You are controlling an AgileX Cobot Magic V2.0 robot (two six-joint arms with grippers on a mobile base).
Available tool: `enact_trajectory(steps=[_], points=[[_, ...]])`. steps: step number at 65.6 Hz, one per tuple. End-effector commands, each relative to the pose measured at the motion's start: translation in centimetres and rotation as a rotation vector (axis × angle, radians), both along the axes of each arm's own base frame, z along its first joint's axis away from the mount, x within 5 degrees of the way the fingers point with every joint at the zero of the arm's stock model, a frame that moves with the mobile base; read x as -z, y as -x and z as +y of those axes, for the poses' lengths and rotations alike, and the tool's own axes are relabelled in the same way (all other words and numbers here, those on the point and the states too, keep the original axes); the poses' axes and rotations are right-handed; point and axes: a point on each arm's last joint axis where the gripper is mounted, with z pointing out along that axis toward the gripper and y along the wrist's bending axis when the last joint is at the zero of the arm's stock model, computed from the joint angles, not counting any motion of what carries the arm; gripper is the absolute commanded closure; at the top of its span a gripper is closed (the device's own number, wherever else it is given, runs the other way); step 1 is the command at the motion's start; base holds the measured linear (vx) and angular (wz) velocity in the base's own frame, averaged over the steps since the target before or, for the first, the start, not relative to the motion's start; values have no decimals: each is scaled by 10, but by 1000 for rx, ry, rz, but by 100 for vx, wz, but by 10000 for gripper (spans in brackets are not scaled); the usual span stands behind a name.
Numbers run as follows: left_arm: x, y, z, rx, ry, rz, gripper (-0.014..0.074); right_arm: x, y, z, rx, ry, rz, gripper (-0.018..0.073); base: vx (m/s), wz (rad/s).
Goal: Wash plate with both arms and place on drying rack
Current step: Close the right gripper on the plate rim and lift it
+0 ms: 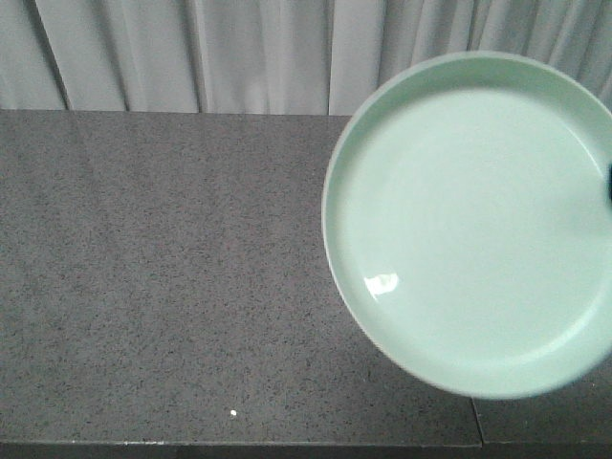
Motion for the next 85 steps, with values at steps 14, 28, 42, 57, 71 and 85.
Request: enact_trajectory(steps=[14,28,42,57,71,85], points=[[0,1,-1,17,11,-65,602,68,98,-32,143,-119,-169,564,0,0],[0,1,-1,17,11,-65,602,93,122,-38,164,-124,-156,564,0,0],[0,1,-1,17,11,-65,602,96,120,-43,202,-57,-136,564,0,0],[0,1,-1,17,11,-65,602,99,121,-43,202,-48,-111,564,0,0],[0,1,-1,17,11,-65,601,99,121,-43,202,-47,-110,564,0,0],[0,1,-1,17,11,-65,601,99,121,-43,202,-47,-110,564,0,0]])
